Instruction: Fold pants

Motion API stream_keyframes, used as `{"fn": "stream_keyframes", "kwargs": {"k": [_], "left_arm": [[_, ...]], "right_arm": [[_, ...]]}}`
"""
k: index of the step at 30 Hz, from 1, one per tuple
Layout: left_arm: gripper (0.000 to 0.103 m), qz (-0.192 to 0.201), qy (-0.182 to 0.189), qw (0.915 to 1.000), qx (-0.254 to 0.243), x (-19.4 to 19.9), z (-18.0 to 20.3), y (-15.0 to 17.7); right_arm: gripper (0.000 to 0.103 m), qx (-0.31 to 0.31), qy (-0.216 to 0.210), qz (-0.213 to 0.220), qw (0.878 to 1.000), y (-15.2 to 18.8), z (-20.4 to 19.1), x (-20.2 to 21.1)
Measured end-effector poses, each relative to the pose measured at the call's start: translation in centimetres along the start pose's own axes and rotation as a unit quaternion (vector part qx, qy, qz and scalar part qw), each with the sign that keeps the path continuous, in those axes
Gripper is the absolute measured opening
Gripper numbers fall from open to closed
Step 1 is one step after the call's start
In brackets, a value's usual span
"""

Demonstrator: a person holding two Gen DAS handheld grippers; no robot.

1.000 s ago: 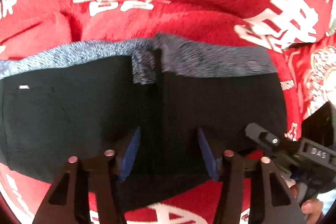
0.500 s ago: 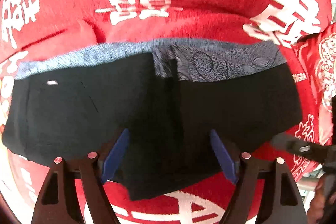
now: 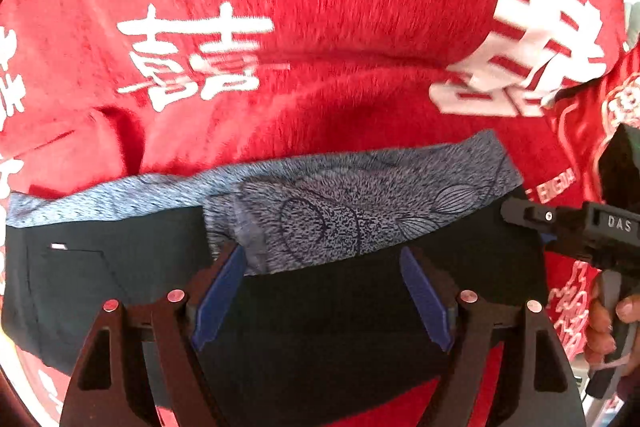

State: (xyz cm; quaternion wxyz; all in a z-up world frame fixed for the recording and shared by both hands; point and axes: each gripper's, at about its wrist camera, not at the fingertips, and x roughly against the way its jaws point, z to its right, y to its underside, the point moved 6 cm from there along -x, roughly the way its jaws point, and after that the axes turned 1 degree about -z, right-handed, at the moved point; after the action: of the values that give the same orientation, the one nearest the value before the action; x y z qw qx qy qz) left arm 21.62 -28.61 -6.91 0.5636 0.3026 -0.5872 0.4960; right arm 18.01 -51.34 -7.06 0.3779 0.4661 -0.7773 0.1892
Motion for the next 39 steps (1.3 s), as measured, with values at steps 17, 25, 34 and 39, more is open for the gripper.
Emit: {"fn": "stream_keyframes", "kwargs": {"k": [17,25,34,39], "left_arm": [[0.094,-0.049,-0.033,0.9975,0.038,-0.9,-2.6,3.7],[0.094,-0.048,-0.050,0.9965,0.047,2.4,-5.3,5.1],[0.094,-0.053,-0.064,0.9934,0.079,4.2,-10.7,7.2],[0.094,-0.049,-0.074,0.9917,0.093,4.9,-13.7,9.0]], "right_arm": [[0.061,0.047,0.131,0.003,0.990,2.9,-0.8,0.8],[0.061,0.076,0.180,0.023,0.980,8.1,-2.3,4.7],[0.061,0.166,0.185,0.037,0.968,11.2,-10.0,2.2],[0.061,0.226,0.181,0.013,0.957,12.0,-14.1,-3.2]]}}
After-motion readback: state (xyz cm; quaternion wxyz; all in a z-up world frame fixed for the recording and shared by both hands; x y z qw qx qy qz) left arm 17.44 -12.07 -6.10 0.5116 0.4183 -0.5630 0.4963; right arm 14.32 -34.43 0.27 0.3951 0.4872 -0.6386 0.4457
